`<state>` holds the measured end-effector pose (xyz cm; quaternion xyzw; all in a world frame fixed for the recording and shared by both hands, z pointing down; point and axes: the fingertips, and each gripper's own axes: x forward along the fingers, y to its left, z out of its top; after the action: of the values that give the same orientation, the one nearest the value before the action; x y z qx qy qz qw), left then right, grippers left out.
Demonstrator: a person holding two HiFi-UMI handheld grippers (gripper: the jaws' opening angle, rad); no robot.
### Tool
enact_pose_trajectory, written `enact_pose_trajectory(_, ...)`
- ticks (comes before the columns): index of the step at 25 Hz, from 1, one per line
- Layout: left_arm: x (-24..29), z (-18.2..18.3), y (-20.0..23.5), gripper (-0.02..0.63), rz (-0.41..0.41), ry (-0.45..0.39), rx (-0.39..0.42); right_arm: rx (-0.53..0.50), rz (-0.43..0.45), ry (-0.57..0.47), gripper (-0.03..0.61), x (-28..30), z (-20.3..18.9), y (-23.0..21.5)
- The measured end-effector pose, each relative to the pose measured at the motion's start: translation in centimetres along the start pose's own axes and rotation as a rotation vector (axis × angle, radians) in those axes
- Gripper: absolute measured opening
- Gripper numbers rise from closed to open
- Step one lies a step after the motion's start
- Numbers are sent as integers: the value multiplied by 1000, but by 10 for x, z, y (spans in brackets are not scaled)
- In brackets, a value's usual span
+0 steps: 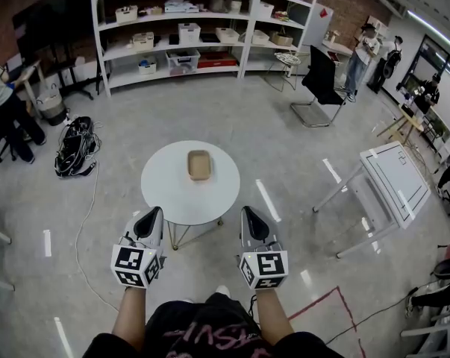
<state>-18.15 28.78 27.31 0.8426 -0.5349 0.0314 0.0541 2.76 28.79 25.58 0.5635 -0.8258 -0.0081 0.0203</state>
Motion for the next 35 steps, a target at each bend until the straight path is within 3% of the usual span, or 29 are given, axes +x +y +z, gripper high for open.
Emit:
enact_pose_trajectory(21, 16, -14, 15, -3, -21, 14, -16, 11, -28, 3, 11, 14, -13, -1)
enact_pose_trajectory(35, 100, -27, 44, -3, 1, 67, -27, 52, -8, 36, 11, 98, -38, -44)
